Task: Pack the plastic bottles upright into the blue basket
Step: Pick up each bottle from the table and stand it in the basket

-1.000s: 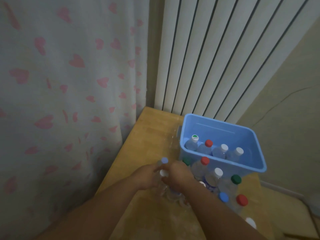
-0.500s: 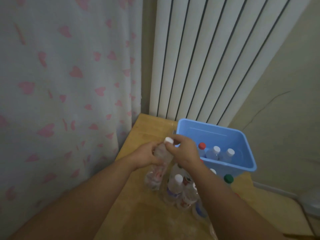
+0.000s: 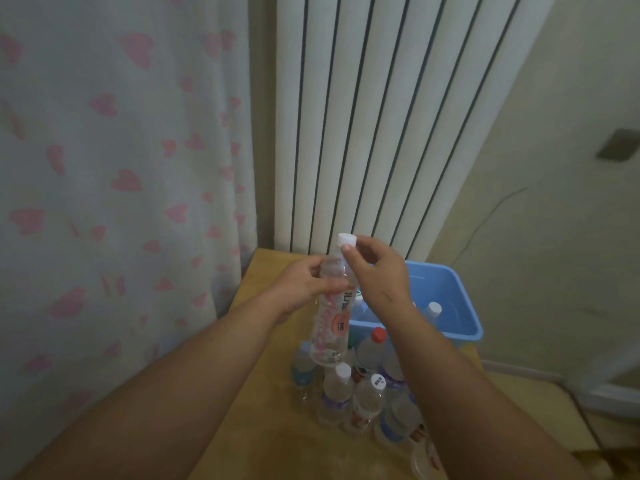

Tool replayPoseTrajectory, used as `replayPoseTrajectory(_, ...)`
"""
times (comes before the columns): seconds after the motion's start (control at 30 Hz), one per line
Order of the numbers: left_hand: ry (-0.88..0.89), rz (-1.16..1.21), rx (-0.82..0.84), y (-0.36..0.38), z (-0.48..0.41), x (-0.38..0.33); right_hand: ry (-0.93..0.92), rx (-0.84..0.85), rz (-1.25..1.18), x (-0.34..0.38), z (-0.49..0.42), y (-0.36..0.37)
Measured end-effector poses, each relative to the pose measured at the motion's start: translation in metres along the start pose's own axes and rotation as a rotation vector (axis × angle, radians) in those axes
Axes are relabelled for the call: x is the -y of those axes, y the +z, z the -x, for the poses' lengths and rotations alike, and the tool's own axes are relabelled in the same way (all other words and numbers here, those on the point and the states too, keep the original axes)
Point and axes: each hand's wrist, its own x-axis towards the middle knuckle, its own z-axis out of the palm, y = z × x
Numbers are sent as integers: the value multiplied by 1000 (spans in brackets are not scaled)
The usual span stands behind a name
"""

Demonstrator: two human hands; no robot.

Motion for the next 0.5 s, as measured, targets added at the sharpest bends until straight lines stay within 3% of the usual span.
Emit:
replayPoseTrajectory(0.27,38,-92,145,33,-20,-21,-63,-89,203,-15,-9,-31)
replayPoseTrajectory(0.5,66,-64,173,87,-66,-44,-63,-146,203,-41,-36,-85)
